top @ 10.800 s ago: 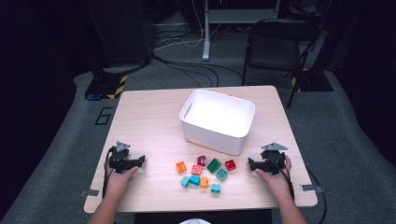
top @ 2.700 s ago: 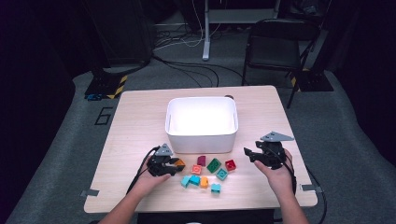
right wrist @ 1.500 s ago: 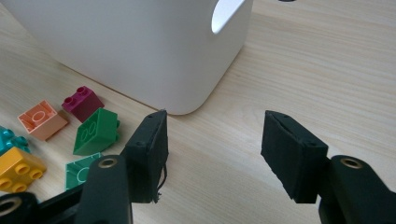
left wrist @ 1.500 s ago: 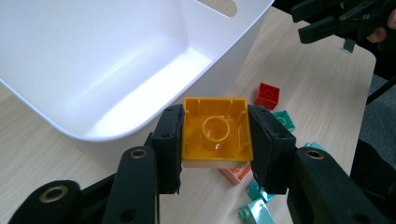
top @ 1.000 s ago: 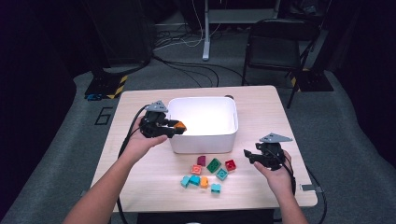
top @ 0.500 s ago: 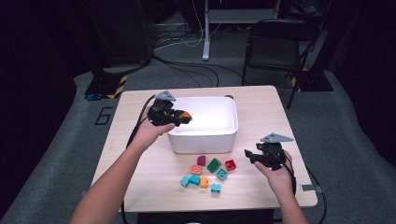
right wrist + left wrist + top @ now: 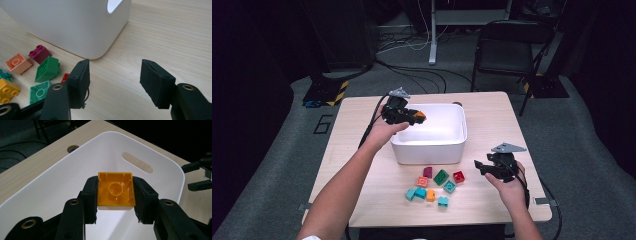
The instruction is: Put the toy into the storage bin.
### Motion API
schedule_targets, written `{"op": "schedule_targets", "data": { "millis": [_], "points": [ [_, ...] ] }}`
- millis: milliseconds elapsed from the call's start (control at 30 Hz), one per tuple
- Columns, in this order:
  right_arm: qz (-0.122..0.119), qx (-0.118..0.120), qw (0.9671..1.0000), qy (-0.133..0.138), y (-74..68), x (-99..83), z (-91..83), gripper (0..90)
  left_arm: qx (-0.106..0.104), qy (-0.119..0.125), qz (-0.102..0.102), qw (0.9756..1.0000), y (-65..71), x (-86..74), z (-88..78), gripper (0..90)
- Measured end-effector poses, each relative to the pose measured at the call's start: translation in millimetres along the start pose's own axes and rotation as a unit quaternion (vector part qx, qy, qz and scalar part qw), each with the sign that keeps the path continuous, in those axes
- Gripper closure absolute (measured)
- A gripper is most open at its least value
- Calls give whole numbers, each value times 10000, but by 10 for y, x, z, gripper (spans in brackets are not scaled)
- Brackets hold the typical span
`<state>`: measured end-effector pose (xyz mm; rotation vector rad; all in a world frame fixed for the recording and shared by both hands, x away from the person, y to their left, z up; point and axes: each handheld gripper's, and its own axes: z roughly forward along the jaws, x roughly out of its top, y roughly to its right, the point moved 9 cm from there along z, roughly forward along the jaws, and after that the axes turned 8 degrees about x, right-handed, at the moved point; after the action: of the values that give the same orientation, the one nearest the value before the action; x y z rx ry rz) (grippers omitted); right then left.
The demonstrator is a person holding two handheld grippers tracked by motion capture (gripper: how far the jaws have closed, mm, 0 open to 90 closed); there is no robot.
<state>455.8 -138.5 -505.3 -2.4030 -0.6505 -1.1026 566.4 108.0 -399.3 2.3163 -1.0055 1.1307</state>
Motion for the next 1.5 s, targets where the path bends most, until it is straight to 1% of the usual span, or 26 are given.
{"op": "schedule_targets", "data": {
  "millis": [100, 233, 267, 300, 367, 467, 500, 533, 667, 700, 733, 800, 900, 967, 1000, 1100, 1133, 1167, 1200, 1233, 1267, 1300, 1367, 1433, 1500],
  "points": [
    [3, 3, 10000, 1, 4, -2, 3, 401, 13, -72, 56, 10000, -17, 10, 87, 589],
    [19, 1, 10000, -4, 8, -4, 5, 401, -23, -61, 77, 9999, -10, 38, 183, 589],
    [23, -1, 10000, -6, 11, -5, 6, 401, -23, -61, 77, 9999, -10, 38, 183, 589],
    [29, -1, 10000, -7, 12, -7, 8, 401, -50, -69, 93, 9999, -11, 49, 224, 588],
    [31, 2, 10000, -10, 12, -9, 9, 401, -35, -65, 106, 9999, -14, 55, 246, 588],
    [-6, 3, 10000, -21, 14, -10, 13, 401, -60, -33, 107, 9999, -20, 77, 330, 589],
    [-6, 3, 10000, -21, 14, -10, 13, 401, -60, -33, 107, 9999, -20, 77, 330, 589],
    [-11, 9, 10000, -22, 14, -9, 14, 401, -65, -64, 100, 9999, -22, 69, 388, 589],
    [-3, 11, 10000, -23, 11, -10, 22, 402, -44, -119, 87, 9999, -27, 39, 492, 588],
    [-3, 11, 10000, -23, 11, -10, 22, 402, -44, -119, 87, 9999, -27, 39, 492, 588],
    [-20, 20, 10000, -32, 9, -11, 26, 401, -14, -161, 81, 9998, -39, 19, 541, 588],
    [-22, 20, 10000, -26, 8, -9, 29, 401, 20, -191, 122, 9997, -56, 6, 582, 588],
    [-1, 24, 10000, -21, 12, -10, 28, 401, 7, -253, 113, 9996, -62, -13, 629, 588],
    [-2, 23, 10000, -25, 13, -11, 29, 401, 24, -289, 117, 9995, -71, -21, 646, 587],
    [-10, 22, 10000, -26, 13, -11, 29, 401, 57, -347, 103, 9993, -87, -36, 673, 587],
    [-16, 25, 10000, -21, 14, -8, 24, 401, 103, -448, 106, 9989, -98, -67, 703, 584],
    [-27, 17, 10000, -19, 17, -6, 21, 401, 141, -472, 141, 9987, -107, -73, 706, 579],
    [-28, 18, 10000, -15, 19, -6, 20, 401, 187, -461, 143, 9987, -113, -70, 708, 564],
    [-26, 22, 10000, -13, 21, -6, 22, 401, 188, -442, 101, 9988, -110, -65, 706, 546],
    [-26, 22, 10000, -13, 21, -6, 22, 401, 188, -442, 101, 9988, -110, -65, 706, 528],
    [-16, 24, 10000, -15, 20, -7, 22, 401, 233, -407, 86, 9989, -121, -54, 700, 528],
    [-10, 22, 10000, -27, 17, -12, 24, 401, 275, -415, 86, 9987, -132, -49, 683, 499],
    [-20, 22, 10000, -23, 13, -10, 24, 401, 294, -426, 142, 9986, -133, -47, 647, 499],
    [-21, 17, 10000, -23, 12, -9, 22, 401, 289, -411, 156, 9986, -129, -42, 621, 499],
    [-8, 18, 10000, -4, 21, -7, 16, 401, 233, -335, 201, 9990, -88, -12, 507, 500]
  ]
}}
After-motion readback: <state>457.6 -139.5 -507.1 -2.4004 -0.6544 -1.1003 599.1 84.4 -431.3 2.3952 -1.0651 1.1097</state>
